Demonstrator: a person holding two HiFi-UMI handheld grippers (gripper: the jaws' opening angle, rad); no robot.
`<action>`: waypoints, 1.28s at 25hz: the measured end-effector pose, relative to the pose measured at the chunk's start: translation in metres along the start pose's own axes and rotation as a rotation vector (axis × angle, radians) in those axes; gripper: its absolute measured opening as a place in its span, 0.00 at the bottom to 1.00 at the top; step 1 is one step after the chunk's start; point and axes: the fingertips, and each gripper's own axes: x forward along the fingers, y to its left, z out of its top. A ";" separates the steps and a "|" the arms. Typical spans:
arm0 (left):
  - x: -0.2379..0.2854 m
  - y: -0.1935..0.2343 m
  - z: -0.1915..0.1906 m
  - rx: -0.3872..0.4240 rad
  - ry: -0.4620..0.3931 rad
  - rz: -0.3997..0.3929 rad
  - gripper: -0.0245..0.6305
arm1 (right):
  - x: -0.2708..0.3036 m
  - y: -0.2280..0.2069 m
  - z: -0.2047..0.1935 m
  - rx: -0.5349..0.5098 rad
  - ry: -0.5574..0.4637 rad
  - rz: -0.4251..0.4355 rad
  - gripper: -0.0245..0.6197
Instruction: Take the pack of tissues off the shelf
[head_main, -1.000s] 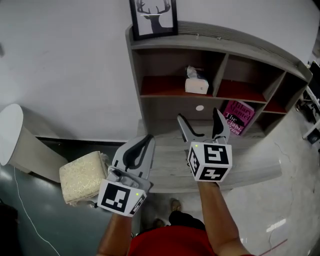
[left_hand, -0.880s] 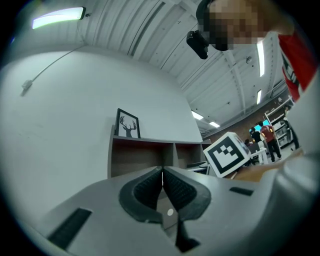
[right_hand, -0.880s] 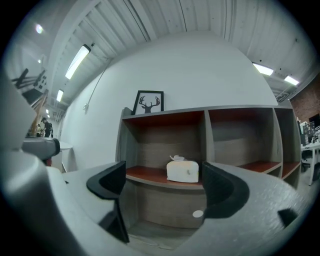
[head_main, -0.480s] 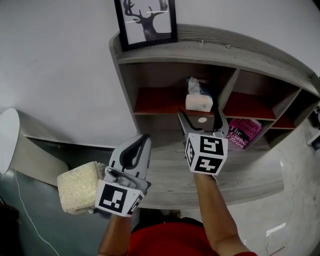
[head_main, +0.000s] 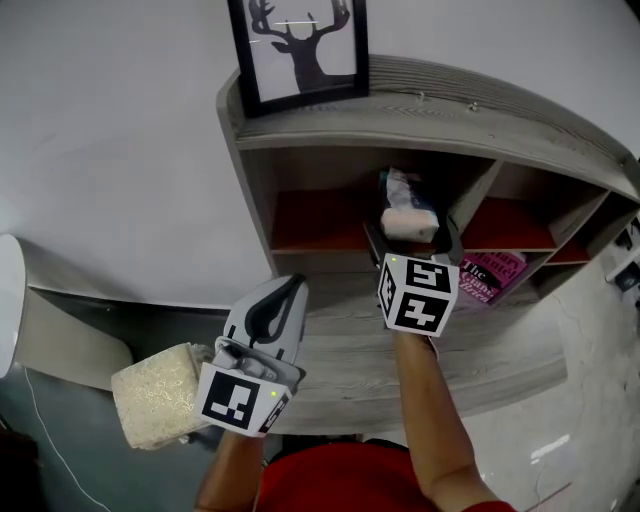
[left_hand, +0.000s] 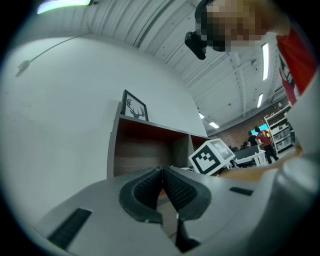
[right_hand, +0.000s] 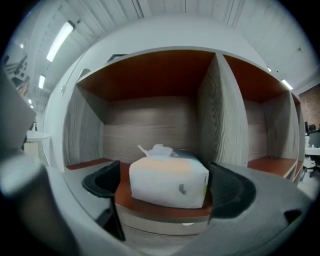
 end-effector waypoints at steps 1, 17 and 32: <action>0.003 0.001 -0.002 -0.005 0.001 -0.006 0.05 | 0.004 -0.001 -0.002 -0.004 0.009 -0.003 0.86; 0.018 0.003 -0.015 -0.031 0.004 -0.063 0.05 | 0.017 -0.014 -0.014 -0.054 0.098 -0.112 0.72; 0.020 -0.026 -0.001 -0.021 -0.026 -0.125 0.05 | -0.083 -0.001 0.012 -0.099 -0.086 0.080 0.68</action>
